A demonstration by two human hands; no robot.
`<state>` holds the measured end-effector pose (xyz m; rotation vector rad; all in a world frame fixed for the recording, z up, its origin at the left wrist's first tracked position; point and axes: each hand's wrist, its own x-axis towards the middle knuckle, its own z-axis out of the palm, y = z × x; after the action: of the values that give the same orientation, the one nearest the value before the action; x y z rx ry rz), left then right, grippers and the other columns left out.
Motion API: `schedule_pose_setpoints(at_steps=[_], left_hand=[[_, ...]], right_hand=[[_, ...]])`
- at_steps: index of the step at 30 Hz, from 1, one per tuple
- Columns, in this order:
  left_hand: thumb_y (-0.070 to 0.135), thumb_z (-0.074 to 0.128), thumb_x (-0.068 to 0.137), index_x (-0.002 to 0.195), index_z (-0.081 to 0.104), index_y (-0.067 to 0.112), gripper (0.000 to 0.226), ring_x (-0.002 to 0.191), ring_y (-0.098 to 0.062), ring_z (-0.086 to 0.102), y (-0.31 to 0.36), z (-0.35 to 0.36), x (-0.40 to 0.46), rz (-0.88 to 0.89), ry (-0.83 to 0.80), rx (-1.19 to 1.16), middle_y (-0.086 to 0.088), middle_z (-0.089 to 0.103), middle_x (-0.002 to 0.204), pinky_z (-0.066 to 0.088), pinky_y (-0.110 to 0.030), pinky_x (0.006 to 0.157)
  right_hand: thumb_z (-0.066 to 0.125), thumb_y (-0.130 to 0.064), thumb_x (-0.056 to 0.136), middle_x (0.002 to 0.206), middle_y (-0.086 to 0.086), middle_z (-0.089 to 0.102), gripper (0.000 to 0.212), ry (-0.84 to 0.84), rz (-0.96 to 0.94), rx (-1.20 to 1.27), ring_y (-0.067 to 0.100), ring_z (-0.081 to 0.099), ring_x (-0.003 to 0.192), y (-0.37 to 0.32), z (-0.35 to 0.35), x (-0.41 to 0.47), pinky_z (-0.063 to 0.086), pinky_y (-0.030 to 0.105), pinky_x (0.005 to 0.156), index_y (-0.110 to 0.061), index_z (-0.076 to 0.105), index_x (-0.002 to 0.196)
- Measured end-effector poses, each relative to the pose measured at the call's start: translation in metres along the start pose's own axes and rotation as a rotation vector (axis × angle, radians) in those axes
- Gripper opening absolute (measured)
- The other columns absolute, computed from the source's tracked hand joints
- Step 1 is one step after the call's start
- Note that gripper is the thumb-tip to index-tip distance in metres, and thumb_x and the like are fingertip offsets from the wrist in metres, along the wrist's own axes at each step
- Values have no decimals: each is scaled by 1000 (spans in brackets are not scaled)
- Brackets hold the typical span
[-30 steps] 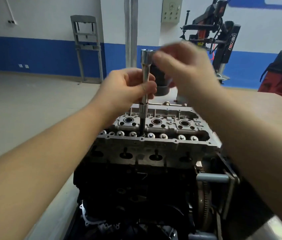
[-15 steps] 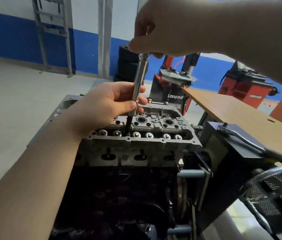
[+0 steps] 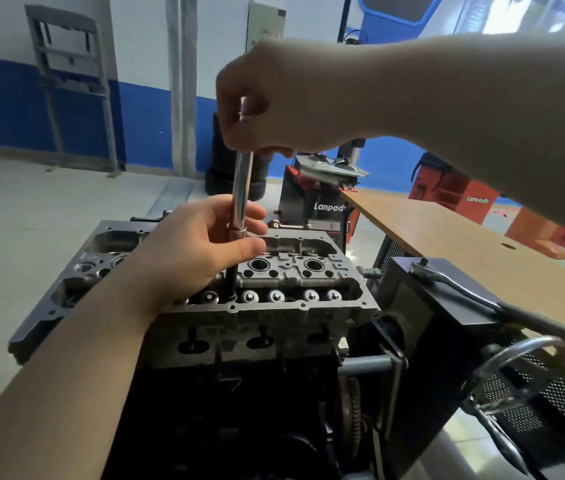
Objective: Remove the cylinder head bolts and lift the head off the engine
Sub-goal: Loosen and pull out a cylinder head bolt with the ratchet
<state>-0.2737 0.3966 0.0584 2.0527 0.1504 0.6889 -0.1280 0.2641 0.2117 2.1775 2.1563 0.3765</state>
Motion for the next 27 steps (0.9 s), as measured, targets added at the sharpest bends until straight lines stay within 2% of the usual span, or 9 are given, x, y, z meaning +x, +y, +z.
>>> schedule_pose_setpoints(at_steps=[3,6,9,11,13,17,21,25,27], left_hand=[[7,74,92,126,69,29,40,104,-13,78,-4,-9,-4,21,-93,-96,9,80,112,61,-24,94],[22,86,72,111,75,30,41,94,-10,80,-3,-8,-5,37,37,-69,9,82,100,63,-23,89],[41,89,57,101,76,35,46,86,-2,78,-1,0,-5,23,145,21,15,81,91,60,-15,76],[46,86,59,103,75,36,46,86,-1,77,-2,0,-3,21,142,23,16,81,93,57,-9,74],[36,81,76,114,75,31,39,94,-10,79,-5,-4,-2,20,70,-92,8,82,103,61,-17,85],[3,72,94,126,72,24,38,103,-19,79,-11,-12,-4,50,-21,-146,2,81,112,62,-26,91],[30,86,71,108,76,39,39,95,-8,79,-6,-7,-6,29,121,-50,12,82,99,66,-29,84],[59,83,59,98,68,46,44,86,-1,75,-1,-1,-9,10,235,102,19,77,91,56,-25,77],[44,84,77,108,71,45,34,96,-6,77,-4,-3,-10,8,141,-6,17,79,104,62,-32,85]], right_hand=[[69,-48,70,82,-38,68,23,-47,93,170,-6,67,60,-31,-24,5,47,12,47,-63,67,87],[71,-61,87,87,-14,76,24,41,177,243,0,67,55,-43,-31,5,50,18,45,-43,71,102],[59,-63,97,65,-5,67,44,143,230,59,1,59,47,-38,-30,13,41,18,47,-22,72,88],[62,-51,100,71,-11,63,27,93,209,-23,0,58,58,-36,-32,17,38,17,53,-26,71,92],[67,-35,99,80,-17,66,3,40,167,40,-7,62,66,-34,-35,15,41,12,56,-37,69,97],[74,-29,94,84,-24,69,12,62,161,189,-15,61,65,-32,-35,11,42,5,52,-37,72,103],[58,-65,97,64,-7,66,47,90,245,-20,7,62,53,-34,-30,19,44,23,50,-20,73,90],[63,-40,100,78,-16,66,9,48,142,10,-2,64,67,-42,-36,18,43,18,58,-35,70,98],[66,-27,98,84,-16,73,12,6,129,76,-3,68,71,-42,-40,15,46,16,61,-38,71,98]])
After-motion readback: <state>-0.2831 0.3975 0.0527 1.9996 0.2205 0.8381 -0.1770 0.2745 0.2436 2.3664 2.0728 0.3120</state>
